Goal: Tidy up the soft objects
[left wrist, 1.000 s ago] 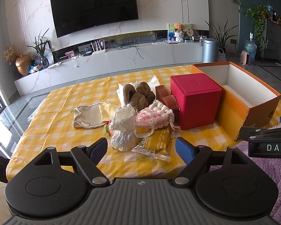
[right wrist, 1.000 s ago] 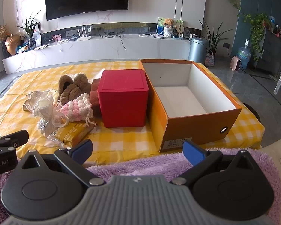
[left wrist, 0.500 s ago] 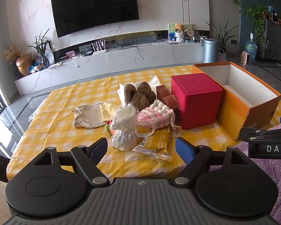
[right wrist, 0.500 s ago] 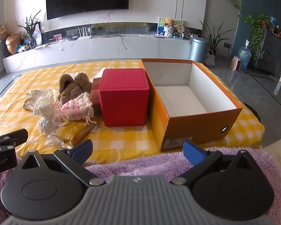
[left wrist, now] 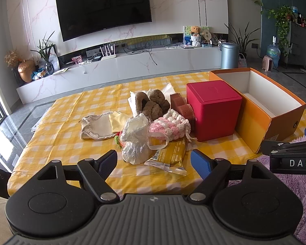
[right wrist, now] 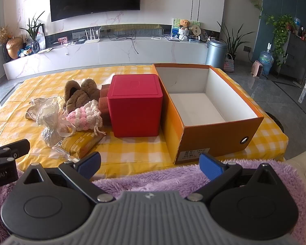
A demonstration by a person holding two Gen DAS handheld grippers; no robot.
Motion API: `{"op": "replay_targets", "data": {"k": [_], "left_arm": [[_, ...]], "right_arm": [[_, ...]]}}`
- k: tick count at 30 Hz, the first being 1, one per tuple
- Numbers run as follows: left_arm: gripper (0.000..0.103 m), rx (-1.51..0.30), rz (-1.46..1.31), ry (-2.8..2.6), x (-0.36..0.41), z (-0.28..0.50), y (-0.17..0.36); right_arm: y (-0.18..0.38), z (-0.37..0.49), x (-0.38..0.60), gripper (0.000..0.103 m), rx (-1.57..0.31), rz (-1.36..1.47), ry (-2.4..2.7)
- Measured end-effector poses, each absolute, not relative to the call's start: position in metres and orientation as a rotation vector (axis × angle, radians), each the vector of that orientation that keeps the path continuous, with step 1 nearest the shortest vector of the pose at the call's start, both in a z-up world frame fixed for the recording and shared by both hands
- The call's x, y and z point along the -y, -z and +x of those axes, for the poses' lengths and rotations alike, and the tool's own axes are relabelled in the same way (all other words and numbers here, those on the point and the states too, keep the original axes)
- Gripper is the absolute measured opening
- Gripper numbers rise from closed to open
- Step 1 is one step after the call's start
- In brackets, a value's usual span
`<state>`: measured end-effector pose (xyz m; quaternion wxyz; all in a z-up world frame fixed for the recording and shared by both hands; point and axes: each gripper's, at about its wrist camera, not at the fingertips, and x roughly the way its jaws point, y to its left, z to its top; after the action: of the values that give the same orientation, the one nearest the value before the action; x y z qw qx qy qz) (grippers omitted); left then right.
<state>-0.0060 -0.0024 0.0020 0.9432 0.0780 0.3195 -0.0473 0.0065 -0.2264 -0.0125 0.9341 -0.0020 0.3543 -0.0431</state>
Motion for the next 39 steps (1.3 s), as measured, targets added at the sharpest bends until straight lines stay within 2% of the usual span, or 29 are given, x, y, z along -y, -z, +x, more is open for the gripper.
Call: {"op": "replay_targets", "data": {"k": [18,24,30,37,39], "left_arm": [[0.096,-0.643,0.124,0.092,0.0,-0.009,-0.003],[0.096,-0.596,-0.065,0.105,0.005,-0.02,0.015],[0.096,-0.632,0.028,0.261,0.04,-0.019,0.044],[0.091,-0.73,0.128,0.335,0.066,-0.005,0.08],[0.083,-0.795,0.146,0.338,0.07,0.003,0.091]], "right_arm": [[0.013,0.005,0.226,0.101,-0.722,-0.011,0.088],[0.01,0.007,0.231,0.101,-0.68,-0.045,0.138],[0.009,0.018,0.242,0.101,-0.668,-0.031,0.156],[0.013,0.037,0.254,0.101,-0.661,-0.004,0.173],[0.014,0.043,0.256,0.101,-0.652,0.011,0.174]]}}
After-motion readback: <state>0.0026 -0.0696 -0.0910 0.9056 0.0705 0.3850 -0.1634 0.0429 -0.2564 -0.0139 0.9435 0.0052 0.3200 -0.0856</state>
